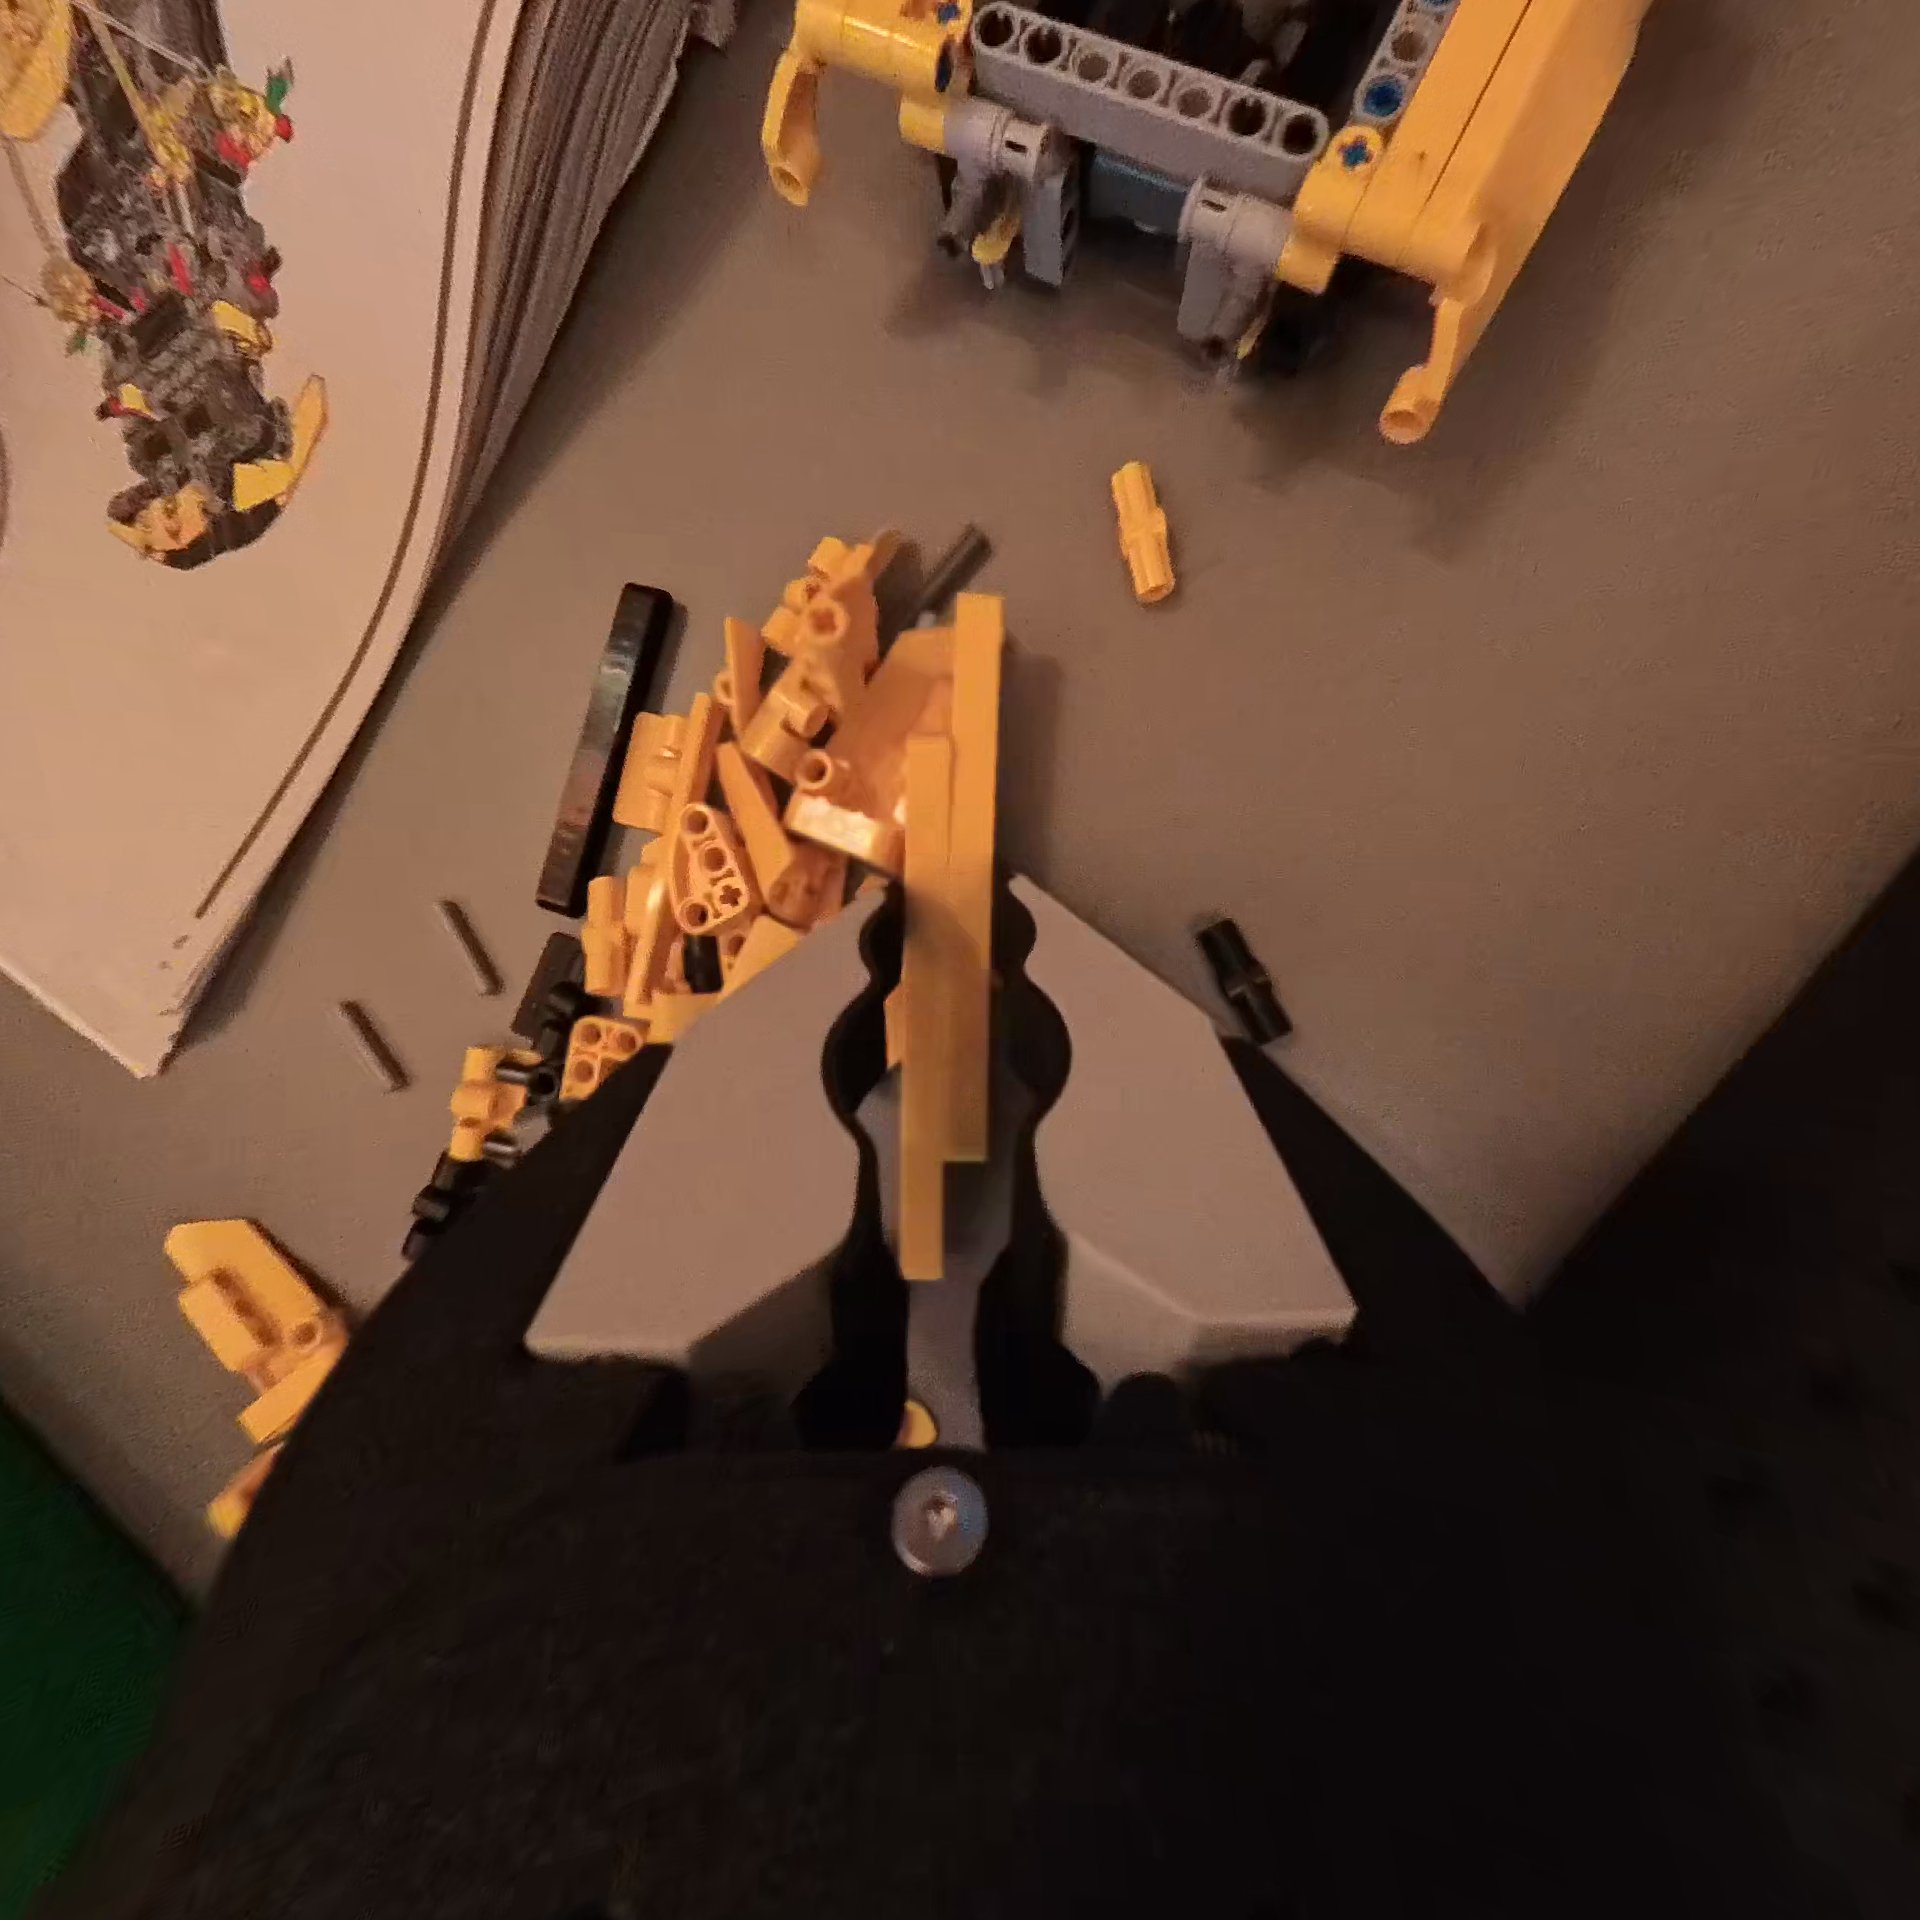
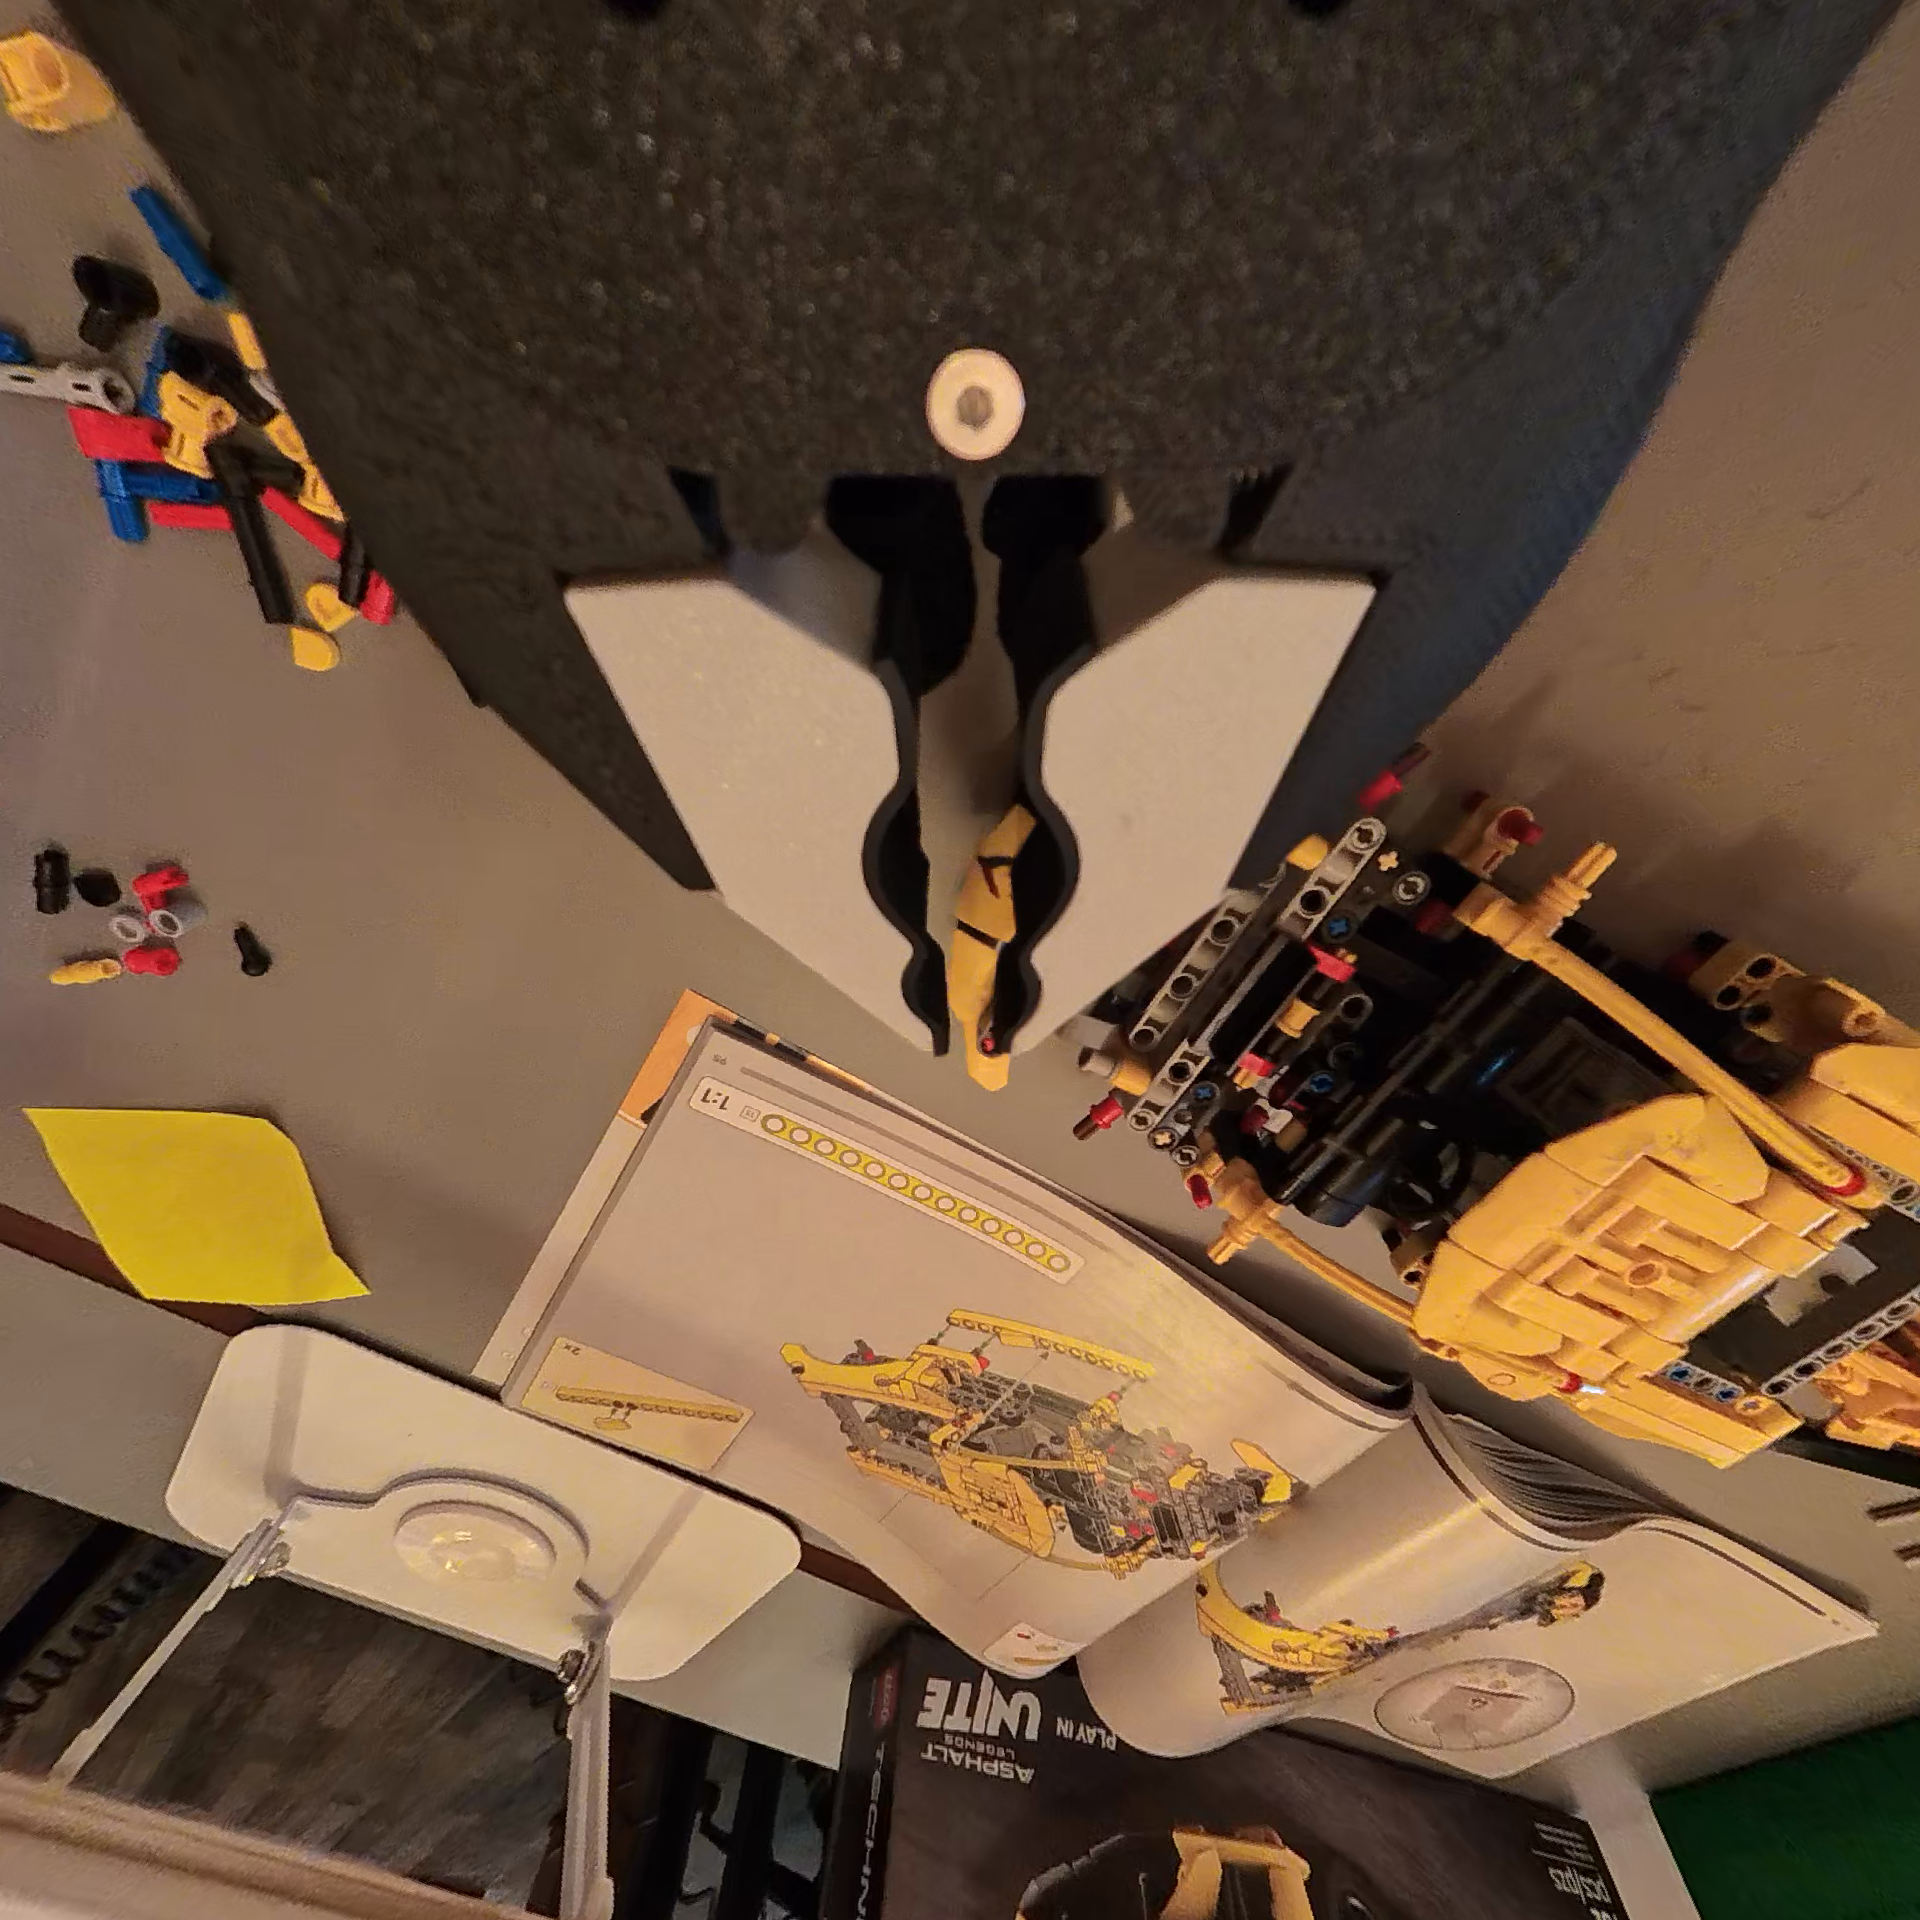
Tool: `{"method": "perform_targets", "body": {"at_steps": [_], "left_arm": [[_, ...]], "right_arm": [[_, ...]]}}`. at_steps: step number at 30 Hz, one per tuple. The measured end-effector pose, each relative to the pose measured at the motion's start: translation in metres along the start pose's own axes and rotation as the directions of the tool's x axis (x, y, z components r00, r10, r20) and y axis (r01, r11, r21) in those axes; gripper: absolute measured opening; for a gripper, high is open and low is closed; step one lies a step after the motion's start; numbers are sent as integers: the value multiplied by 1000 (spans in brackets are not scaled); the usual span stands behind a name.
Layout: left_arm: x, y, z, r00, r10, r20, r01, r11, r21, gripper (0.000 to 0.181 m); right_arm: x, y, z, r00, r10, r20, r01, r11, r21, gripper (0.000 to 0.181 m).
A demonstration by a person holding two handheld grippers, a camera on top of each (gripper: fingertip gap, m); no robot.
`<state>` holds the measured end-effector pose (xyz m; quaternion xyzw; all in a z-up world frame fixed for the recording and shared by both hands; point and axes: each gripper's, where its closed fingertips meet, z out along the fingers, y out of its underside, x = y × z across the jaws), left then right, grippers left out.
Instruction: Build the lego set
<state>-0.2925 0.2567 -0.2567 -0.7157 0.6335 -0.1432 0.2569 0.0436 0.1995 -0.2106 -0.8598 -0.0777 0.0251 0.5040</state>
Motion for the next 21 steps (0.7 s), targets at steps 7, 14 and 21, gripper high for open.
{"method": "perform_targets", "body": {"at_steps": [7, 14, 21], "left_arm": [[-42, 5, -44, 988, -117, 96, 109, 990, 86, 16], [-147, 27, -73, 898, -271, 348, 277, 960, 32, 16], [-196, 38, -48, 790, -453, 414, 502, 865, -12, 16]], "right_arm": [[-3, 0, 0, 1000, -3, 11, 3, 1000, -1, 7], [-8, 2, 3, 999, -37, 10, 37, 999, -19, 7], [-6, 4, 2, 998, -56, -6, 55, 998, -27, 6]]}}
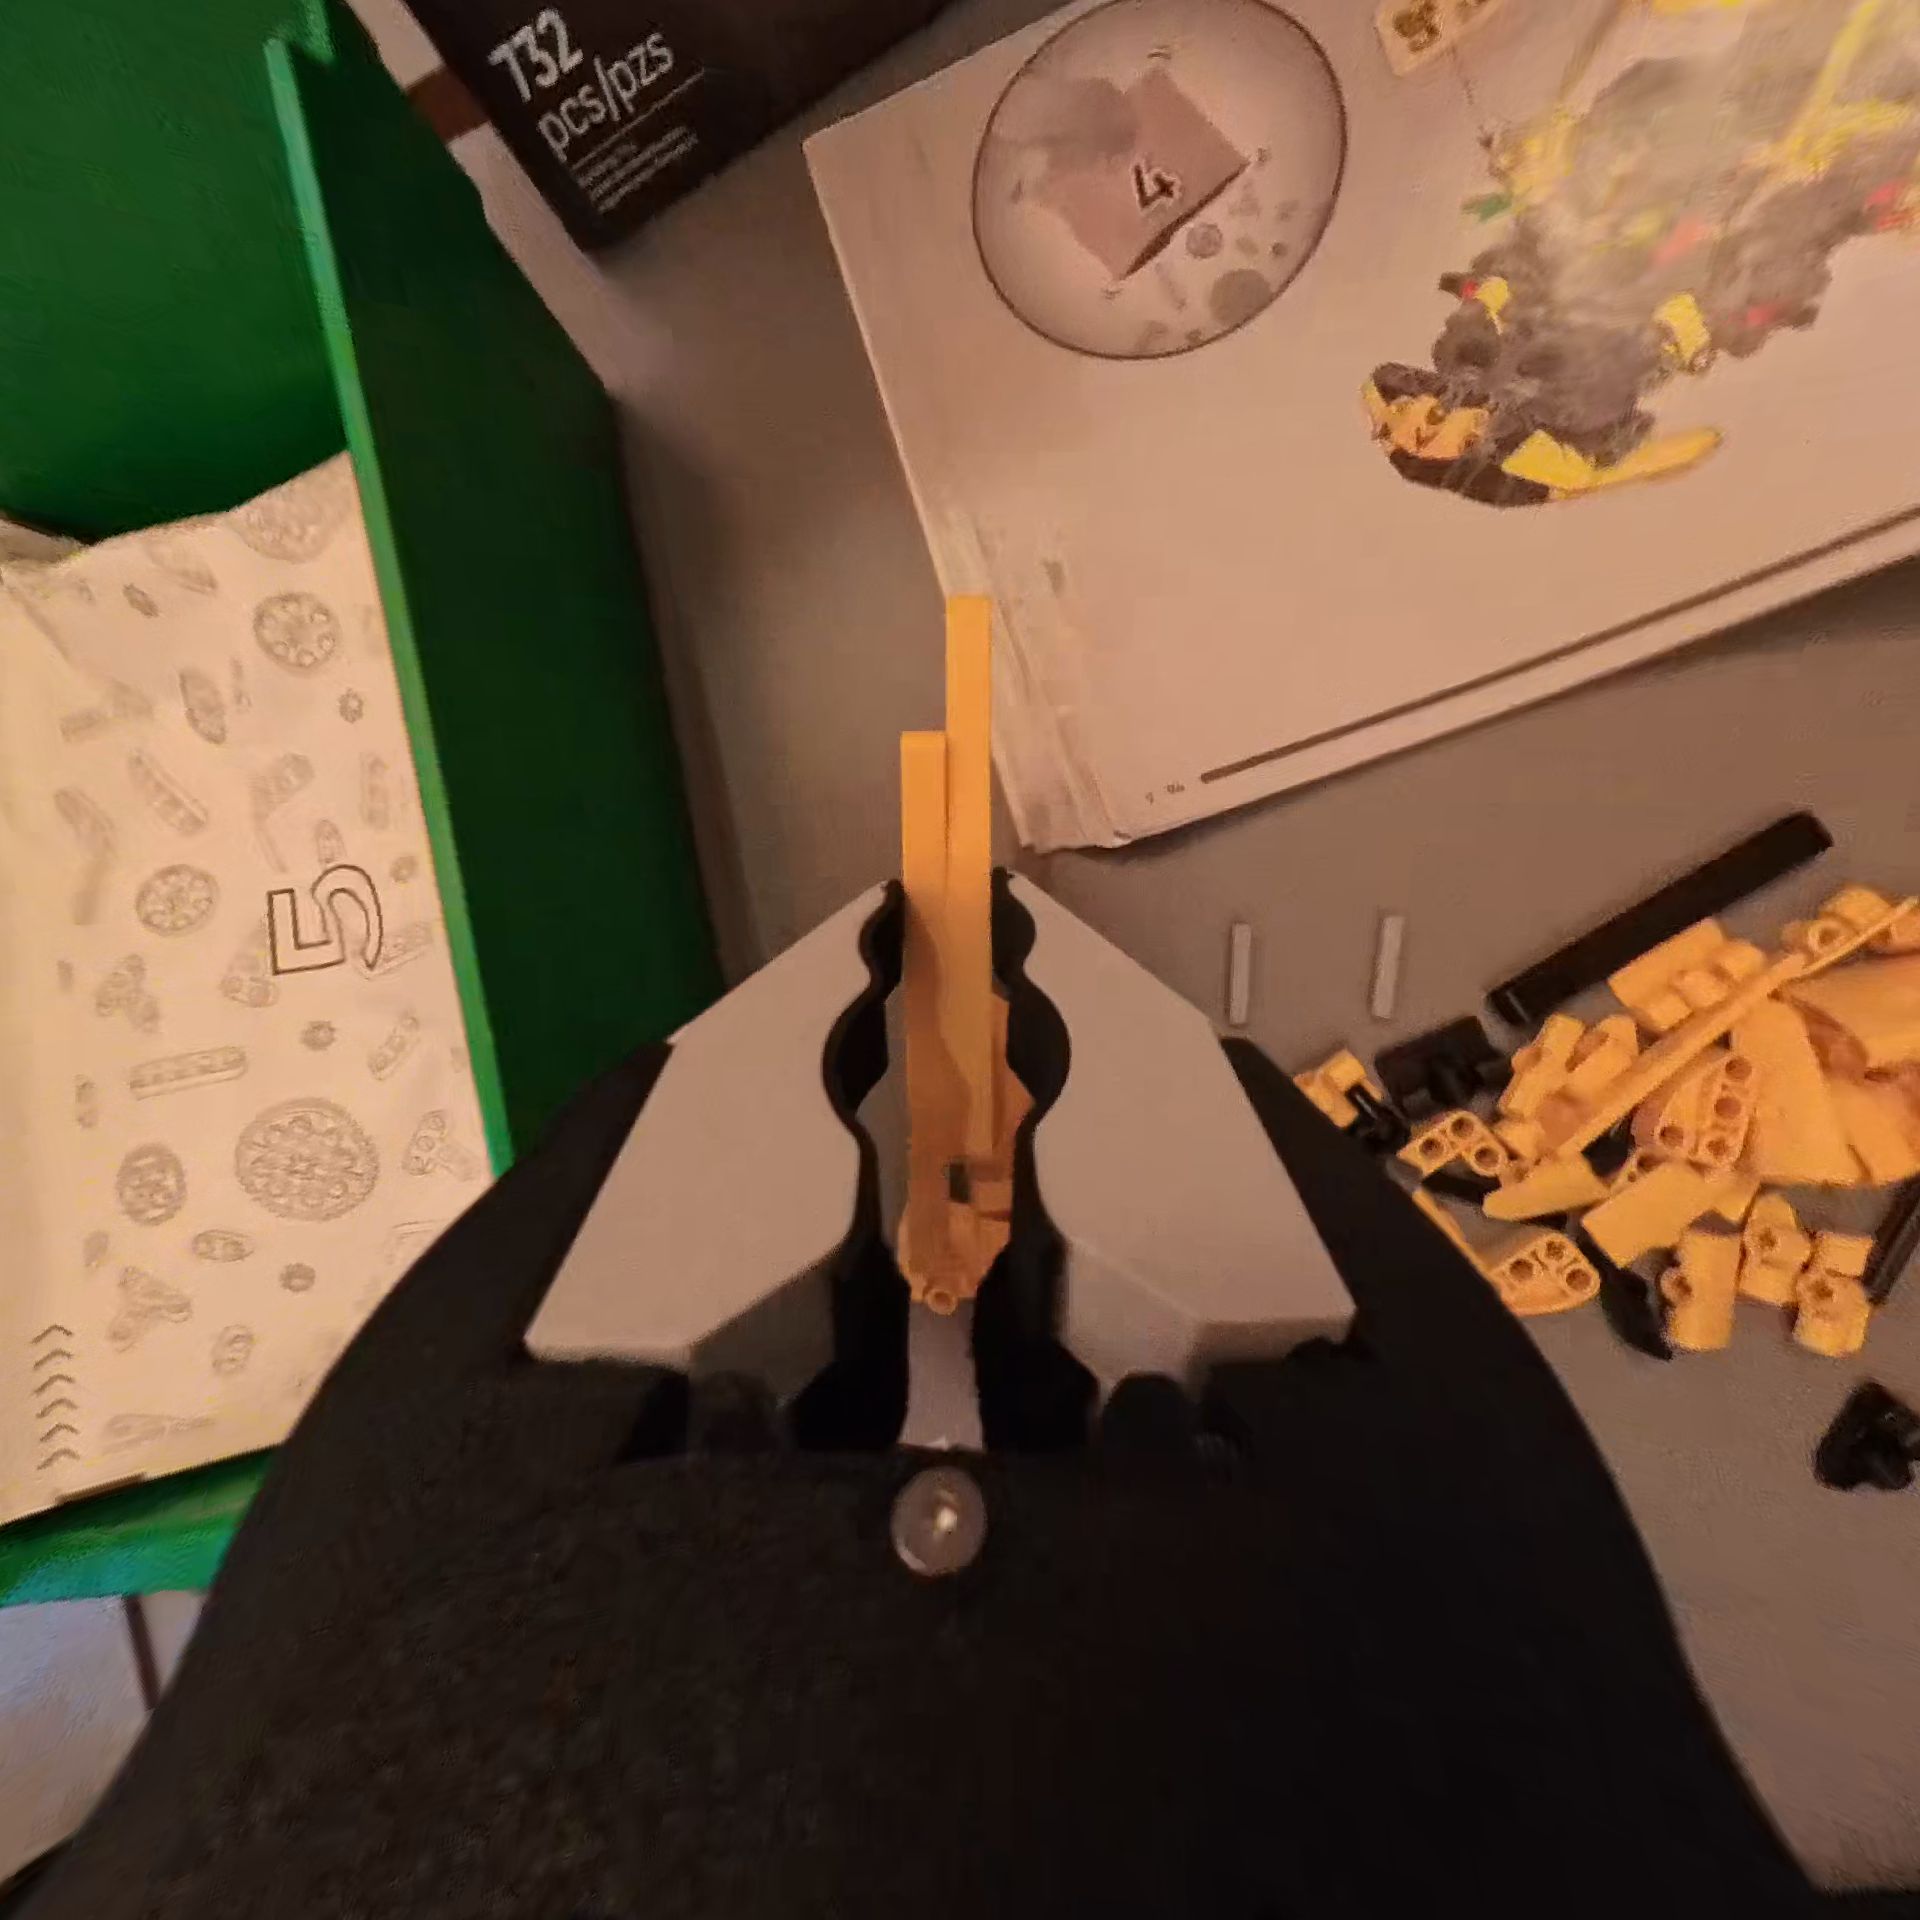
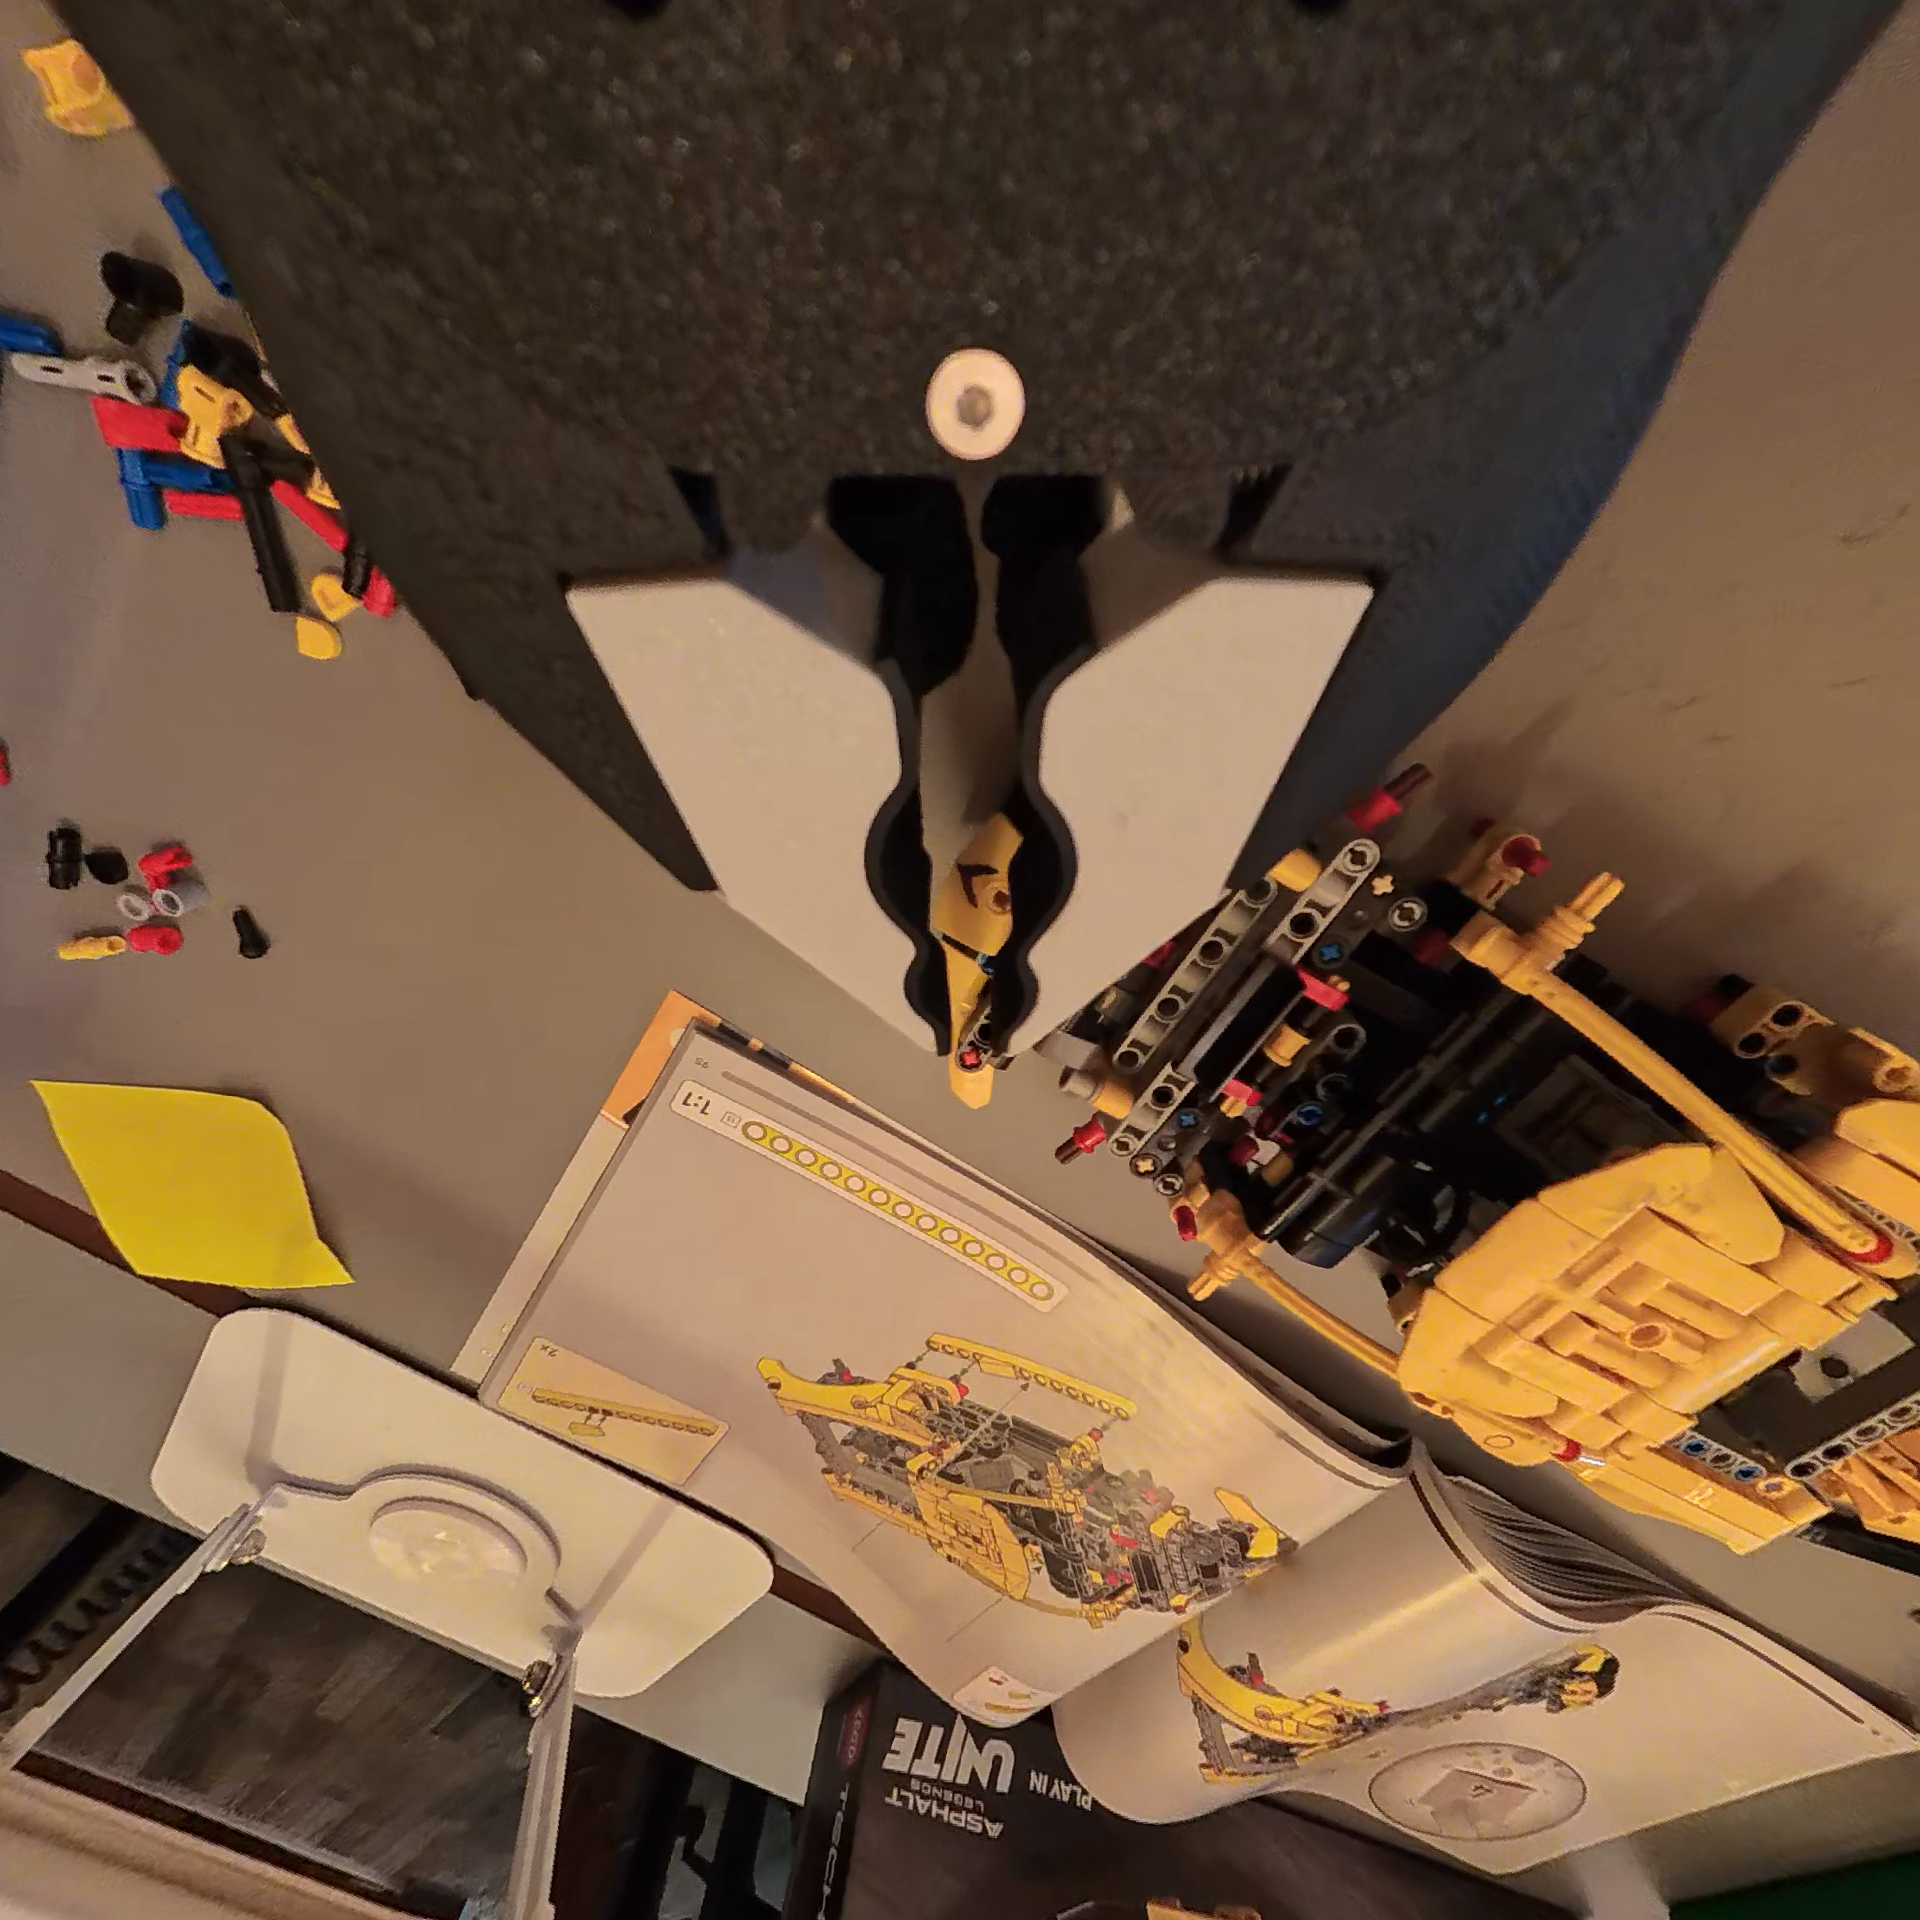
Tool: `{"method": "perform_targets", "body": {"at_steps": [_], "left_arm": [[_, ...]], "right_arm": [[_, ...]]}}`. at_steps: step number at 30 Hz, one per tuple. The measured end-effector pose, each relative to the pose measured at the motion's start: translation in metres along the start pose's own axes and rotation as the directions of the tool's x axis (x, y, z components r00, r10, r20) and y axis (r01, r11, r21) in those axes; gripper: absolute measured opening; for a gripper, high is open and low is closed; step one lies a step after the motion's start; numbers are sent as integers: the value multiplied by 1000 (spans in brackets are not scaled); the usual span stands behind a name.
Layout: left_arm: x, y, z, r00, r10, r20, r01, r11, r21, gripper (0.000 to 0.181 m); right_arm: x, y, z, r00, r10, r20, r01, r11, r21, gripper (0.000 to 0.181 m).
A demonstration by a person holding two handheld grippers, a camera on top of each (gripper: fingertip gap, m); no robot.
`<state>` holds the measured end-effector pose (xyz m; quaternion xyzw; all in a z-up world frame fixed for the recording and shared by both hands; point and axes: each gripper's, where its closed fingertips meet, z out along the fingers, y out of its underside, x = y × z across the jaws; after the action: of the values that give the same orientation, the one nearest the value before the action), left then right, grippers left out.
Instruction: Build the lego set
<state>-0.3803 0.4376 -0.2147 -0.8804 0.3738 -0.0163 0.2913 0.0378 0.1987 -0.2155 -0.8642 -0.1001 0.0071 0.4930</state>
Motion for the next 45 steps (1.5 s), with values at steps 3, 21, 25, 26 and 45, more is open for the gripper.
{"method": "perform_targets", "body": {"at_steps": [3, 21, 25, 26, 45], "left_arm": [[-9, -6, 12, 996, -85, 31, 85, 996, -6, 16], [-17, 5, 48, 978, -59, 200, 82, 990, -111, 35], [11, -1, -1, 987, 11, 162, -8, 1000, -16, 36], [37, -7, -15, 997, 45, 58, -48, 997, 54, 36], [193, 42, -21, 821, 464, -334, -435, 886, 160, 33]], "right_arm": [[0, -1, 0, 1000, 7, 5, -7, 1000, 3, 6], [-6, 0, 0, 1000, -7, 21, 7, 1000, -1, 6], [-3, -1, -1, 1000, -1, 11, 1, 1000, 6, 6], [-3, 0, -1, 1000, 2, 11, -2, 1000, 5, 6], [-4, 0, -1, 1000, -1, 12, 1, 1000, 0, 6]]}}
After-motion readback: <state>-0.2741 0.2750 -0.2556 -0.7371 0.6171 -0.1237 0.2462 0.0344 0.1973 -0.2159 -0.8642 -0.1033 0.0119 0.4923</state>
